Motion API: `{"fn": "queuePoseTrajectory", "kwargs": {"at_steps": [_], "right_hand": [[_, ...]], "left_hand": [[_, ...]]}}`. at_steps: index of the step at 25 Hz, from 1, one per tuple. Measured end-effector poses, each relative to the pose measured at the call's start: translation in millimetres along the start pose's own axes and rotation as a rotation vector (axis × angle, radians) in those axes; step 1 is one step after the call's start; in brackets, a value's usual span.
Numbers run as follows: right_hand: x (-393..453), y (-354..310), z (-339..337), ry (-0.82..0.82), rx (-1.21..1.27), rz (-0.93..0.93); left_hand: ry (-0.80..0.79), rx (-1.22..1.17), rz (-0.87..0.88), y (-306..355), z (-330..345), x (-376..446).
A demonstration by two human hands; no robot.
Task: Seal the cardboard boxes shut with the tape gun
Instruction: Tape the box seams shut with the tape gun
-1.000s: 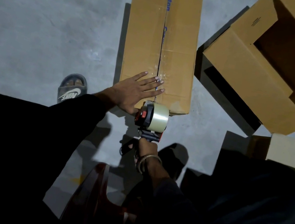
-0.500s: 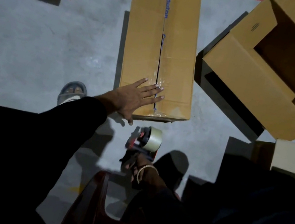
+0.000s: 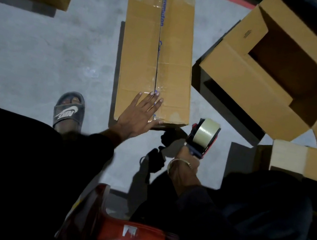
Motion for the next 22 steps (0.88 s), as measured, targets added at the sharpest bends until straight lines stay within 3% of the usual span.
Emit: {"fn": "queuePoseTrajectory", "kwargs": {"at_steps": [3,6,10,16,17,18,20,22], "right_hand": [[-1.4,-82.5,-20.8,0.055,0.05,-0.175],[9.4,-120.8,-10.7,-0.066,0.047,-0.284],[1.6,-123.9,13.7,-0.154,0.031,-0.324],[18.1,-103.0,31.4,-0.096,-0.024,-0.362],[16.6,-102.7,31.1,-0.088,-0.049,-0.383],[12.1,-103.5,28.3,-0.089,-0.069,-0.404],[-2.0,-100.6,22.3,-0.084,-0.077,-0.429],[-18.2,-92.3,18.9,-0.08,-0.066,-0.432]], "left_hand": [[0.002,0.067,0.057,9.6,17.1,-4.8],[0.03,0.139,0.123,7.3,17.2,-8.0],[0.008,0.119,0.128,14.2,15.3,-9.4],[-0.063,0.043,0.191,20.6,16.4,-22.3],[0.021,0.019,0.101,12.4,13.7,-31.8],[0.133,-0.046,-0.098,-1.3,7.3,-42.7],[0.297,-0.288,-0.676,-35.3,4.5,-79.1],[0.318,-0.647,-1.079,-51.3,20.3,-101.5]]}}
Point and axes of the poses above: each hand's wrist, its own x-axis towards the middle knuckle, its own z-axis out of the palm, y = z × x, the point moved 7 cm from there along x, towards the middle knuckle, and after that the axes turned 6 degrees about y, right-handed, at the moved point
